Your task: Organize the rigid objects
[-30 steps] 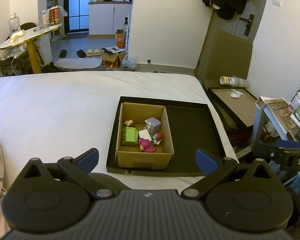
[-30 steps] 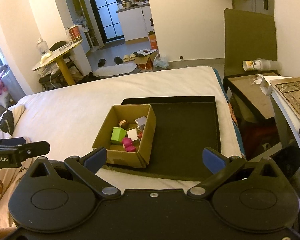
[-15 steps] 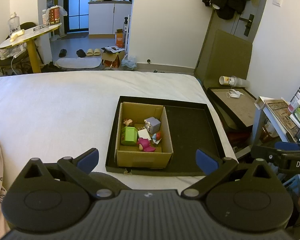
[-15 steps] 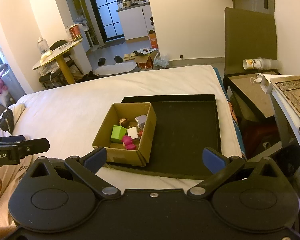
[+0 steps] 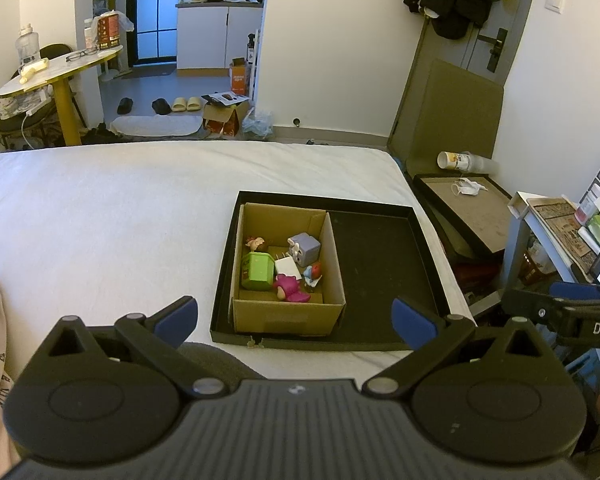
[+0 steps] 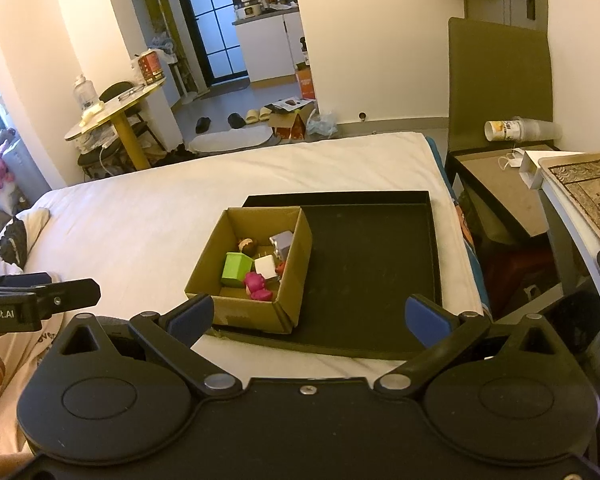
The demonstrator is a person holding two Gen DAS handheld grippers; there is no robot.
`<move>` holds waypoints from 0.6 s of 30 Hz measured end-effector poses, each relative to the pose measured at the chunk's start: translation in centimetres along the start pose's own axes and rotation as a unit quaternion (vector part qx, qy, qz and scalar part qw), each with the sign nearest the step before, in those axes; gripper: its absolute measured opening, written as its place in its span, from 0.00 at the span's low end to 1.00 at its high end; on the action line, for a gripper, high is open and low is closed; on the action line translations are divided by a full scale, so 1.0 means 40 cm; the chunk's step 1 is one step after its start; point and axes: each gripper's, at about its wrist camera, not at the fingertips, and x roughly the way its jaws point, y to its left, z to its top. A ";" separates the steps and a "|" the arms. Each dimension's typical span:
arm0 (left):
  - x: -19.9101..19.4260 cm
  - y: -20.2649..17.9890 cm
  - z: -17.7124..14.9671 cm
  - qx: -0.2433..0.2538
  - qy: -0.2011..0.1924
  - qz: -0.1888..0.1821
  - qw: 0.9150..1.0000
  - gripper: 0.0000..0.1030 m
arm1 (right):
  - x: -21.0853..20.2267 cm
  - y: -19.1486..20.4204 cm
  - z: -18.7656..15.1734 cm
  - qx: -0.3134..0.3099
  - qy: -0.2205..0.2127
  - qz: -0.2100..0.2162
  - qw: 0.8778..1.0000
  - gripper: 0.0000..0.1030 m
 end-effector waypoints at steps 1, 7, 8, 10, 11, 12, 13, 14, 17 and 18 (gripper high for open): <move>-0.001 0.000 -0.001 0.000 0.000 0.000 1.000 1.00 | 0.000 0.000 0.000 0.001 0.000 0.000 1.000 1.00; -0.002 0.003 -0.004 -0.003 0.000 0.002 1.000 1.00 | 0.000 0.002 -0.001 -0.001 -0.001 0.001 1.000 1.00; -0.001 0.003 -0.005 -0.003 0.000 0.002 1.000 1.00 | -0.001 0.002 -0.001 -0.002 -0.001 0.001 1.000 1.00; -0.001 0.005 -0.005 -0.002 0.001 0.001 1.000 1.00 | -0.001 0.005 -0.002 -0.003 0.000 0.001 1.000 1.00; -0.001 0.005 -0.006 -0.002 0.001 0.000 1.000 1.00 | -0.001 0.005 -0.002 -0.002 0.000 0.001 1.000 1.00; 0.001 0.005 -0.006 -0.001 0.003 0.000 1.000 1.00 | -0.002 0.005 -0.003 -0.002 0.000 0.001 1.000 1.00; 0.001 0.006 -0.007 -0.001 0.003 -0.001 1.000 1.00 | -0.001 0.005 -0.002 -0.003 -0.001 0.001 1.000 1.00; 0.001 0.006 -0.008 0.000 0.003 -0.002 1.000 1.00 | -0.001 0.005 -0.002 -0.003 0.000 0.001 1.000 1.00; 0.002 0.003 -0.010 0.002 0.003 -0.002 1.000 1.00 | -0.001 0.005 -0.002 -0.002 0.000 0.001 1.000 1.00; 0.002 0.003 -0.011 0.003 0.004 -0.003 1.000 1.00 | -0.001 0.005 -0.003 -0.002 0.000 0.001 1.000 1.00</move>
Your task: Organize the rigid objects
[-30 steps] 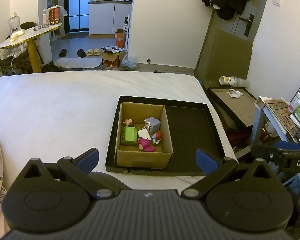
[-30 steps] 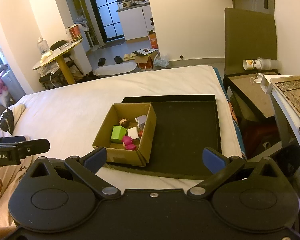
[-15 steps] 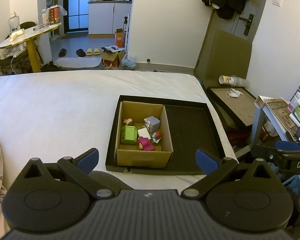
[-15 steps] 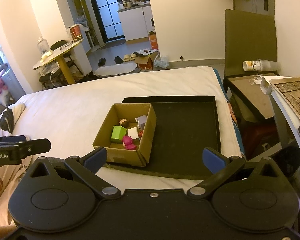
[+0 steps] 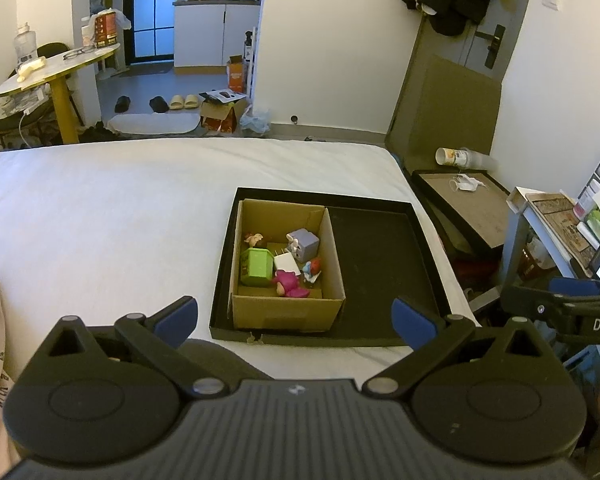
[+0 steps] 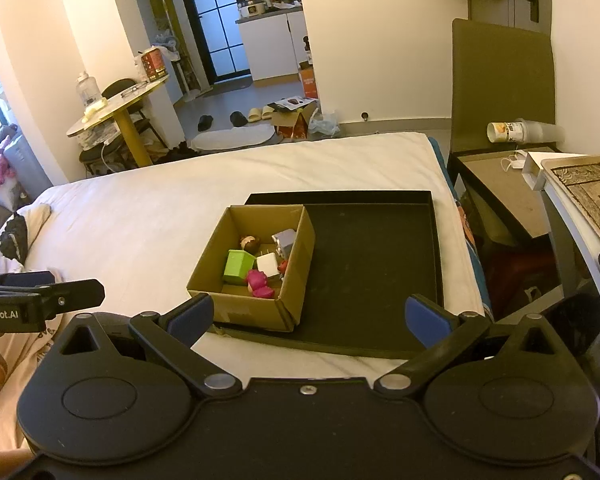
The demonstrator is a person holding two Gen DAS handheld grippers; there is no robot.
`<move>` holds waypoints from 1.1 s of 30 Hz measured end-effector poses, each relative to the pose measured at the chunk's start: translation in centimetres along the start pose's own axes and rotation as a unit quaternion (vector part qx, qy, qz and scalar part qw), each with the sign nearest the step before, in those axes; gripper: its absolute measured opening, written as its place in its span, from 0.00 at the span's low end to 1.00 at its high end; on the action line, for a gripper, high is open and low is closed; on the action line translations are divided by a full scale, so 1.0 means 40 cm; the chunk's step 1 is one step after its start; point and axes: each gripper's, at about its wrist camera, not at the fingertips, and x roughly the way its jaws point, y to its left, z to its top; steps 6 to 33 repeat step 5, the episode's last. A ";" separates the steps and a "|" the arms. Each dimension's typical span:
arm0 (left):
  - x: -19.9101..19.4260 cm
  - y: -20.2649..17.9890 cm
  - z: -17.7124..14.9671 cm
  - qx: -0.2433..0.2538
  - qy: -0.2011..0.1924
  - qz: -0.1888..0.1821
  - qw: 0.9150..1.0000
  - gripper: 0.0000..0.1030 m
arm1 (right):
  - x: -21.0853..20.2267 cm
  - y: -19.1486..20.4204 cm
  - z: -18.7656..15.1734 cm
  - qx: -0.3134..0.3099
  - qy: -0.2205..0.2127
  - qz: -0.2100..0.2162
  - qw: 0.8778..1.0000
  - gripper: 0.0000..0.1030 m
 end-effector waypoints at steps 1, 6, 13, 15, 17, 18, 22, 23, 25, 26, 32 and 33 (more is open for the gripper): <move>0.001 0.000 -0.001 0.000 0.001 0.000 1.000 1.00 | 0.001 0.000 -0.002 0.000 0.001 0.000 1.000 1.00; 0.005 0.003 -0.004 -0.004 0.003 -0.002 1.000 1.00 | 0.007 -0.001 -0.007 -0.001 0.004 -0.003 1.000 1.00; 0.005 0.003 -0.004 -0.004 0.003 -0.002 1.000 1.00 | 0.007 -0.001 -0.007 -0.001 0.004 -0.003 1.000 1.00; 0.005 0.003 -0.004 -0.004 0.003 -0.002 1.000 1.00 | 0.007 -0.001 -0.007 -0.001 0.004 -0.003 1.000 1.00; 0.005 0.003 -0.004 -0.004 0.003 -0.002 1.000 1.00 | 0.007 -0.001 -0.007 -0.001 0.004 -0.003 1.000 1.00; 0.005 0.003 -0.004 -0.004 0.003 -0.002 1.000 1.00 | 0.007 -0.001 -0.007 -0.001 0.004 -0.003 1.000 1.00; 0.005 0.003 -0.004 -0.004 0.003 -0.002 1.000 1.00 | 0.007 -0.001 -0.007 -0.001 0.004 -0.003 1.000 1.00; 0.005 0.003 -0.004 -0.004 0.003 -0.002 1.000 1.00 | 0.007 -0.001 -0.007 -0.001 0.004 -0.003 1.000 1.00; 0.005 0.003 -0.004 -0.004 0.003 -0.002 1.000 1.00 | 0.007 -0.001 -0.007 -0.001 0.004 -0.003 1.000 1.00; 0.005 0.003 -0.004 -0.004 0.003 -0.002 1.000 1.00 | 0.007 -0.001 -0.007 -0.001 0.004 -0.003 1.000 1.00; 0.005 0.003 -0.004 -0.004 0.003 -0.002 1.000 1.00 | 0.007 -0.001 -0.007 -0.001 0.004 -0.003 1.000 1.00; 0.005 0.003 -0.004 -0.004 0.003 -0.002 1.000 1.00 | 0.007 -0.001 -0.007 -0.001 0.004 -0.003 1.000 1.00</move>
